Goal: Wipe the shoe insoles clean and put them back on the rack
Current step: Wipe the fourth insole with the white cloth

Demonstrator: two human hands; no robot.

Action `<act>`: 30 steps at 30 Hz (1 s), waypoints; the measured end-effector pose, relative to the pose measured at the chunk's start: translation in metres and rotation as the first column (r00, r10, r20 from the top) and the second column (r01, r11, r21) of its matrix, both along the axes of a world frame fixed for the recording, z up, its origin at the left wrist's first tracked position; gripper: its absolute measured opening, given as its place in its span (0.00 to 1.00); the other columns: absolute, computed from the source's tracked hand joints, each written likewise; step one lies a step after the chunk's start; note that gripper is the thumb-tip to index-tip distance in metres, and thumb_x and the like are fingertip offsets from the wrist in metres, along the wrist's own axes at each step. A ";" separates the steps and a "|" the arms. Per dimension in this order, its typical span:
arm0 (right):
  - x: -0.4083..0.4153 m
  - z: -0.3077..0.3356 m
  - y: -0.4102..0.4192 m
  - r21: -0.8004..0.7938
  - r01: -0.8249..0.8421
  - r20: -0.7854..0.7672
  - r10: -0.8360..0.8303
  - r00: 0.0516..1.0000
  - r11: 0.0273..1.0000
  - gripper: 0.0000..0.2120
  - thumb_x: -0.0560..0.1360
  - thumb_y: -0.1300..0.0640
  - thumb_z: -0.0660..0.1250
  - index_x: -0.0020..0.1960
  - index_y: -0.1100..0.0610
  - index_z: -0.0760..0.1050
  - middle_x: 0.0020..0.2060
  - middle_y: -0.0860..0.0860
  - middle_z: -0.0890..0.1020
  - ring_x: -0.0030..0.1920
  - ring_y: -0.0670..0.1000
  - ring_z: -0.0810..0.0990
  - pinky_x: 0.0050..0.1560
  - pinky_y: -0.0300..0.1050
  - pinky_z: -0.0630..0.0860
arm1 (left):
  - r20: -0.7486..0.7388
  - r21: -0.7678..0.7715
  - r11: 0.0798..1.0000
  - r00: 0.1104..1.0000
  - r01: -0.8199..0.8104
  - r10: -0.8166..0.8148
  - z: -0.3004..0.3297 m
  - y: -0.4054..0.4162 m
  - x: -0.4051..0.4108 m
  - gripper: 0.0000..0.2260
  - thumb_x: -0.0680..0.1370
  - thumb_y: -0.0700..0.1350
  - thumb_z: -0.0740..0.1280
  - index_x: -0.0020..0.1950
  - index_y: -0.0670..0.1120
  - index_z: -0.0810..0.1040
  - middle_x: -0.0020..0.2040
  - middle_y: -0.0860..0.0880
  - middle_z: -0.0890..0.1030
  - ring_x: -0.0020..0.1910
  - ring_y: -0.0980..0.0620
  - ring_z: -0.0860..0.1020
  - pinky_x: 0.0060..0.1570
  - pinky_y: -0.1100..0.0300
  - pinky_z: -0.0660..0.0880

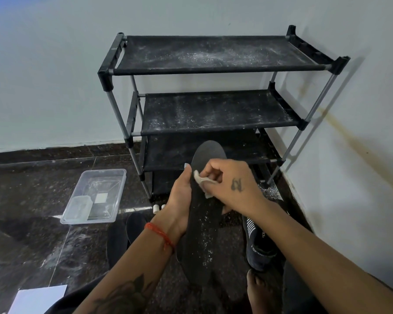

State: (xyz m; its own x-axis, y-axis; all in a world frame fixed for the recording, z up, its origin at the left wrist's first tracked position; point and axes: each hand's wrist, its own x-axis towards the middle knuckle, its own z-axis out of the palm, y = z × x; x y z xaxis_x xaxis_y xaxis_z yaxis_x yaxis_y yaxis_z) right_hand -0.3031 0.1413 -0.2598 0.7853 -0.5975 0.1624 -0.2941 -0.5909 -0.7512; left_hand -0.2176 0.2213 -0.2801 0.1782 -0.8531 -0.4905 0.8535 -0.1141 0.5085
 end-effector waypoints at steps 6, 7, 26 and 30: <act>-0.016 -0.002 -0.041 -0.342 0.263 -0.090 -0.310 0.946 0.902 0.04 0.69 0.60 0.70 0.44 0.55 0.79 0.39 0.50 0.79 0.39 0.48 0.76 0.39 0.38 0.70 | 0.041 0.061 0.998 0.999 0.006 -0.009 -0.001 -0.002 -0.002 0.30 0.79 0.64 0.50 0.57 0.42 0.78 0.52 0.40 0.82 0.49 0.39 0.81 0.50 0.47 0.76; -0.017 0.000 -0.042 -0.305 0.287 -0.027 -0.310 0.950 0.908 0.03 0.69 0.61 0.70 0.43 0.56 0.79 0.38 0.50 0.80 0.38 0.48 0.77 0.38 0.40 0.72 | 0.043 0.068 0.998 0.999 -0.005 0.002 -0.001 -0.002 -0.002 0.30 0.79 0.64 0.50 0.57 0.42 0.78 0.53 0.40 0.82 0.50 0.38 0.80 0.48 0.48 0.77; -0.016 -0.001 -0.038 -0.220 0.242 -0.020 -0.252 0.967 0.945 0.02 0.69 0.57 0.71 0.41 0.55 0.79 0.35 0.48 0.80 0.33 0.44 0.76 0.33 0.28 0.68 | 0.075 0.084 0.996 0.997 -0.035 0.029 0.001 -0.001 -0.002 0.29 0.80 0.63 0.50 0.53 0.40 0.79 0.48 0.39 0.83 0.43 0.40 0.82 0.47 0.47 0.78; -0.002 0.005 0.002 0.130 -0.035 0.050 0.029 0.998 0.991 0.04 0.69 0.59 0.72 0.43 0.56 0.80 0.33 0.49 0.81 0.31 0.46 0.80 0.32 0.41 0.79 | 0.090 0.086 0.994 0.994 -0.072 0.064 -0.001 -0.002 -0.001 0.30 0.80 0.63 0.47 0.52 0.41 0.79 0.44 0.40 0.84 0.40 0.46 0.83 0.43 0.55 0.79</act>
